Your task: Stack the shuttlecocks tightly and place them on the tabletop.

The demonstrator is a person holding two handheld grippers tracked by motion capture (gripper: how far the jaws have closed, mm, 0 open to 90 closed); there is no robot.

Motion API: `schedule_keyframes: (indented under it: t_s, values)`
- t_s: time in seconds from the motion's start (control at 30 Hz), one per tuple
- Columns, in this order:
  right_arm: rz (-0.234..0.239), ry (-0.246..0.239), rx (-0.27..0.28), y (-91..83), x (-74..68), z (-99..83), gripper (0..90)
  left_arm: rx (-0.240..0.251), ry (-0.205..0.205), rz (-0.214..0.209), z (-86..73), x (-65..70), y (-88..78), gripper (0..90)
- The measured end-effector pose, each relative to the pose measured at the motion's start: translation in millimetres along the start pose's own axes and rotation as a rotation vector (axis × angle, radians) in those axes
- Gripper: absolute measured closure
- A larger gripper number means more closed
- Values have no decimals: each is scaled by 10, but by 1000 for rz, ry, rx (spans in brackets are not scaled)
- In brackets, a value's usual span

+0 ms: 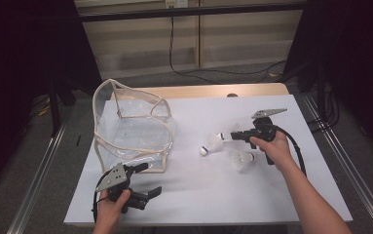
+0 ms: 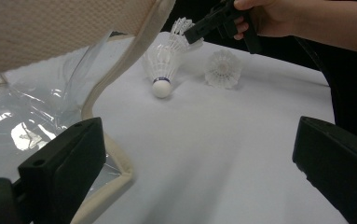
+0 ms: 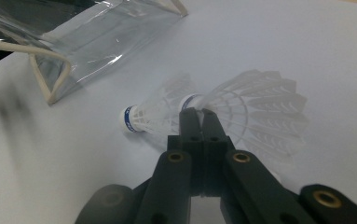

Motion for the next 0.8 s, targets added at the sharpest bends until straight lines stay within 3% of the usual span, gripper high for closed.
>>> schedule_keyframes:
  t_s: [0.8]
  values:
    - [68,-31,-49,59,-166,-65,900,-9,4,-4,-11,8,12,28]
Point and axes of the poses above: each handheld gripper's, and its own axes: y roughly forward along the jaws, z roughly out of its top, x roughly to its right, the point moved 9 cm from there along y, roughly forward along the jaws, and after that the axes turned 5 degrees about -x, right-handed, at the moved point
